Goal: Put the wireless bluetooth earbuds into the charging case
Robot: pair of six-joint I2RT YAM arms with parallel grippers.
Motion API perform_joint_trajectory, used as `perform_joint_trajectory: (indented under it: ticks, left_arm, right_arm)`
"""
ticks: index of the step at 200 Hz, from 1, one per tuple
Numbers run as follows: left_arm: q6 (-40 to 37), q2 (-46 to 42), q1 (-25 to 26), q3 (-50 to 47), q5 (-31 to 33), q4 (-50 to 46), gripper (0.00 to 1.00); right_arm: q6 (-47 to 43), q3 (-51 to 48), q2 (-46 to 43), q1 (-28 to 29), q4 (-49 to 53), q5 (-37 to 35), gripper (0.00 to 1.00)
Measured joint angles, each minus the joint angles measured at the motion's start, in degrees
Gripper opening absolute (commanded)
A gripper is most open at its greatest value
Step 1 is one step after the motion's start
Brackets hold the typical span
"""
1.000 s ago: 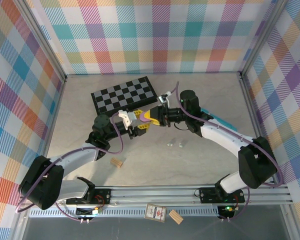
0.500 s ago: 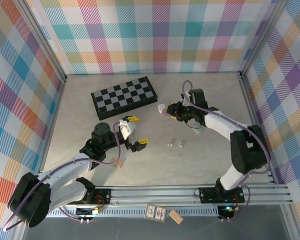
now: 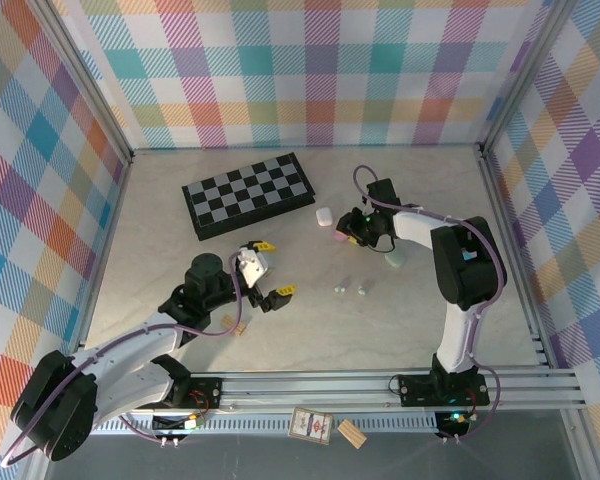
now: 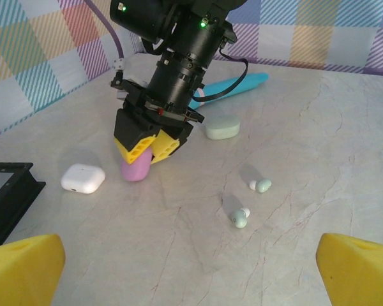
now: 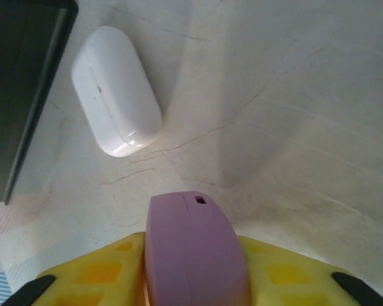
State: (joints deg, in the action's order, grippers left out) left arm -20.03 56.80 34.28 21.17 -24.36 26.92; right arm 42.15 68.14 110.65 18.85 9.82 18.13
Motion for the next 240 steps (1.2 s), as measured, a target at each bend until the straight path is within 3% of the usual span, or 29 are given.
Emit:
perform_joint_trajectory:
  ticks: [40,82,108,140,209,240]
  left_arm:
    - [-0.4,-0.2,0.0,-0.8,0.1,0.0,1.00]
    - [-0.4,-0.1,0.2,-0.9,0.3,0.0,1.00]
    - [-0.4,0.8,0.4,-0.9,0.3,0.2,1.00]
    - [-0.4,3.2,0.6,-0.7,0.0,0.4,1.00]
    - [-0.2,5.2,0.6,-0.2,-0.2,1.7,1.00]
    - [-0.2,5.0,0.6,-0.2,-0.2,1.7,1.00]
  right_arm:
    - [-4.2,0.8,-1.8,0.0,4.9,-5.2,0.64]
    - [-13.6,-3.2,-15.0,0.0,10.4,-14.7,0.90]
    - [-20.9,-5.0,-20.9,0.0,14.9,-21.7,1.00]
    - [-26.7,-5.2,-20.4,-1.0,20.4,-26.1,0.99]
    - [-29.6,-5.1,-10.2,-3.4,24.8,-24.5,0.93]
    - [-29.4,-5.1,-10.1,-3.4,24.8,-22.6,0.79]
